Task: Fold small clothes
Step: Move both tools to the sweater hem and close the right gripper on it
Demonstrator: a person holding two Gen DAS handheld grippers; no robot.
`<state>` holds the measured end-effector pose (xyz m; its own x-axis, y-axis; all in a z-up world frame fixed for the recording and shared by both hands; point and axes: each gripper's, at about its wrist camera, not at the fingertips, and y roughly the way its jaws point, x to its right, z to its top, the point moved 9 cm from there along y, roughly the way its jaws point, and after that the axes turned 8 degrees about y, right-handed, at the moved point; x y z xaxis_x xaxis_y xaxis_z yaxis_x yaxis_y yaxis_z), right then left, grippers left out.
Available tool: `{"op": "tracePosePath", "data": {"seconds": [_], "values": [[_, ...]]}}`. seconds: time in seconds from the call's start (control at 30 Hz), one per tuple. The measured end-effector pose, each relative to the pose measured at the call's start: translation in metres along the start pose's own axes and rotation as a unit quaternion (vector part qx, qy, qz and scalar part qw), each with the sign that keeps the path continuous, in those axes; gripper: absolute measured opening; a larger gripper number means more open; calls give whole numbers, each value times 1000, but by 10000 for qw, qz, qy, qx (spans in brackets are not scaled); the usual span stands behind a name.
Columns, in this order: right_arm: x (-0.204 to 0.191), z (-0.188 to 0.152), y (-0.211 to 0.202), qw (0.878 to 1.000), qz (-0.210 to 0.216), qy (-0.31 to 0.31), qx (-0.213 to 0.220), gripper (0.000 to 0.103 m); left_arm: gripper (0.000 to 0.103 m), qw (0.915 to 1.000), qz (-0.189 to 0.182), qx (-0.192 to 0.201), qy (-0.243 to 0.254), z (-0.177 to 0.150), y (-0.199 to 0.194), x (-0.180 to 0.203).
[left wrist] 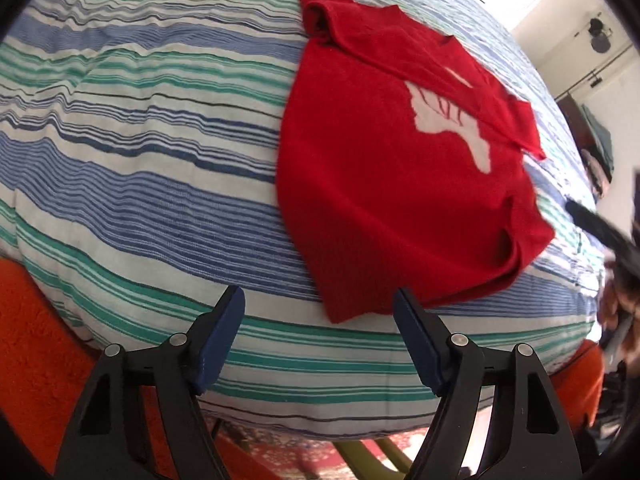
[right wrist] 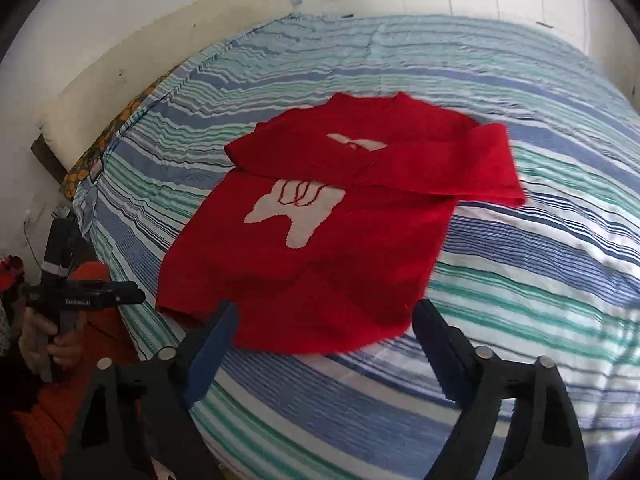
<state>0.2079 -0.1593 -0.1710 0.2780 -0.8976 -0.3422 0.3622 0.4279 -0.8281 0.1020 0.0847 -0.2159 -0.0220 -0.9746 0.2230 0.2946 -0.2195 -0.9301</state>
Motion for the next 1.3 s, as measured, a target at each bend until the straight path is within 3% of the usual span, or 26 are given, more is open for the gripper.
{"op": "tracePosePath", "data": {"seconds": [0.07, 0.1, 0.2, 0.23, 0.3, 0.4, 0.47, 0.53, 0.57, 0.63, 0.67, 0.7, 0.87, 0.97, 1.0, 1.03, 1.07, 1.17, 1.3], "values": [[-5, 2, 32, 9987, 111, -284, -398, 76, 78, 10000, 7, 44, 56, -4, -2, -2], [-9, -1, 45, 9968, 244, -385, -660, 69, 78, 10000, 18, 67, 56, -6, -4, -4], [-26, -30, 62, 9867, 522, -798, -1317, 18, 78, 9998, -36, 161, -93, -11, -11, -15], [-30, -41, 57, 9836, 564, -974, -1410, 13, 78, 9997, -74, 197, -142, -11, -12, -17], [-30, -80, 32, 9751, 714, -1243, -1694, 11, 78, 9993, -171, 268, -202, -10, -15, -18], [3, -124, 2, 9777, 213, -1165, -1735, 12, 78, 9993, -240, 260, -147, -2, -8, -12], [34, -145, -17, 9846, -319, -682, -1579, 13, 78, 9994, -299, 167, -108, 0, -1, -8], [46, -150, -31, 9915, -403, -114, -1229, 17, 78, 9996, -271, 51, -104, 0, 7, -6], [45, -146, -37, 9946, -348, 124, -966, 22, 78, 9997, -241, 32, -95, 0, 8, -5], [31, -126, -40, 9982, -278, 214, -486, 47, 78, 9999, -162, 43, -31, 0, 8, -3], [19, -116, -38, 9991, -202, 129, -351, 70, 78, 9999, -123, 64, -7, -1, 7, -3], [3, -99, -32, 9998, -60, -63, -204, 79, 78, 9999, -73, 91, 10, -2, 6, -4], [-34, -28, 20, 9961, -57, -826, -309, 78, 78, 9997, -18, 228, -93, -6, -1, -11], [-34, -23, 77, 9853, -25, -1117, -1290, 64, 79, 9993, -60, 319, -210, -6, -7, -17], [-38, -33, 91, 9766, 84, -1287, -1719, 46, 78, 9991, -80, 342, -256, -6, -8, -19], [-42, -43, 95, 9688, 143, -1521, -1954, 15, 78, 9989, -97, 358, -290, -6, -9, -21], [-46, -51, 90, 9636, 112, -1772, -2000, 5, 78, 9987, -120, 378, -332, -6, -10, -22], [-49, -79, 49, 9614, 410, -1953, -1895, 5, 79, 9979, -241, 428, -412, -4, -12, -23], [2, -117, 7, 9739, -86, -1557, -1647, 5, 79, 9984, -320, 369, -291, 2, -5, -13]]}}
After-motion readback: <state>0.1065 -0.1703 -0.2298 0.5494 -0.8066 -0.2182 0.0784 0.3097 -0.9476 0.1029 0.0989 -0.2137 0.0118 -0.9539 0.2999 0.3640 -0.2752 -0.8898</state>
